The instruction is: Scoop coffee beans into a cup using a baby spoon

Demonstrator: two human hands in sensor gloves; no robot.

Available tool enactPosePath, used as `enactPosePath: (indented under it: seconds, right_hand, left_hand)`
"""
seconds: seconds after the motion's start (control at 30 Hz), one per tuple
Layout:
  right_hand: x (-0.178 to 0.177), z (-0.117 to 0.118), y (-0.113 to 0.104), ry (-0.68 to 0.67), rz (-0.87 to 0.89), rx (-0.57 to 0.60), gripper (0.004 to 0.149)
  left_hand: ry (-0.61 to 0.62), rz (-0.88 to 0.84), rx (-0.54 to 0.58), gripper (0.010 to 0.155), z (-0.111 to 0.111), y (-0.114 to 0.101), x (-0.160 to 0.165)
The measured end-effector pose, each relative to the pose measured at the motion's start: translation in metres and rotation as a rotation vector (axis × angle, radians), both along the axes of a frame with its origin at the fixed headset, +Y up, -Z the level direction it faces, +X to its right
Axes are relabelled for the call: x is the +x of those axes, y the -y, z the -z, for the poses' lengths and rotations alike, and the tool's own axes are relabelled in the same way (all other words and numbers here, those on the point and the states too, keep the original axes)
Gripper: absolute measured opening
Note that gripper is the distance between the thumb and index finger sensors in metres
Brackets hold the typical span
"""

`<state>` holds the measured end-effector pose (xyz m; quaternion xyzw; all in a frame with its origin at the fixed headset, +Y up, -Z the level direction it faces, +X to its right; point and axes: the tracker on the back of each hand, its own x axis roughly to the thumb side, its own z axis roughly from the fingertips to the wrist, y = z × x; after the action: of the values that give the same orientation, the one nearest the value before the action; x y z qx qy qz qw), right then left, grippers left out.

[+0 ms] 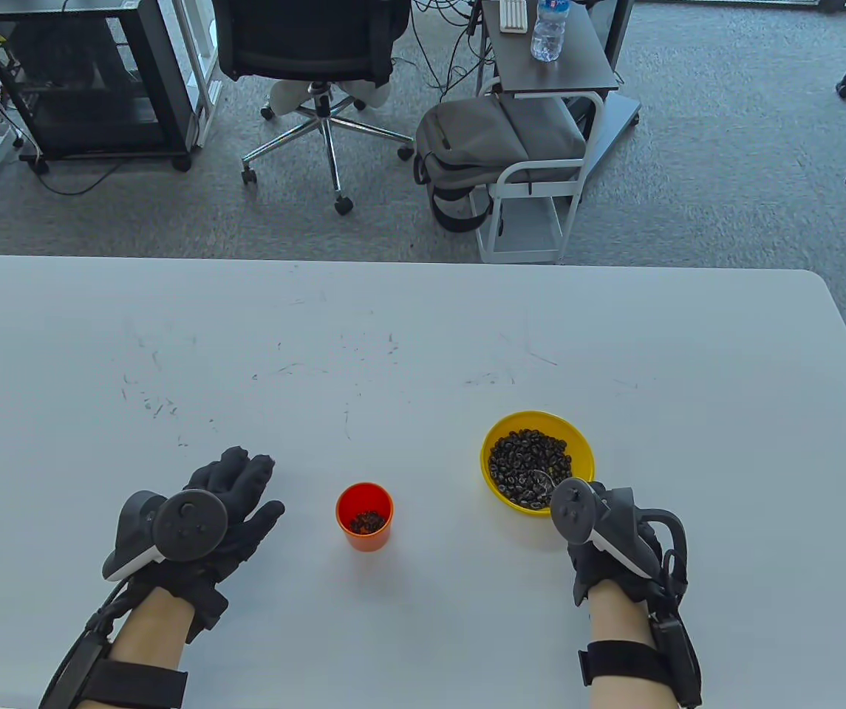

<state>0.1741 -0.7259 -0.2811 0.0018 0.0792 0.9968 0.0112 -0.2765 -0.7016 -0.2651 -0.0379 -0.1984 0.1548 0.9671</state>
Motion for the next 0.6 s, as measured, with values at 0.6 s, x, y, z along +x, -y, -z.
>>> enactPosePath:
  seconds: [0.6]
  right_hand:
    - [0.024,-0.001,0.009,0.114,0.320,-0.040,0.055]
  left_hand:
    - [-0.001,-0.007,-0.008,0.067,0.000,0.000,0.000]
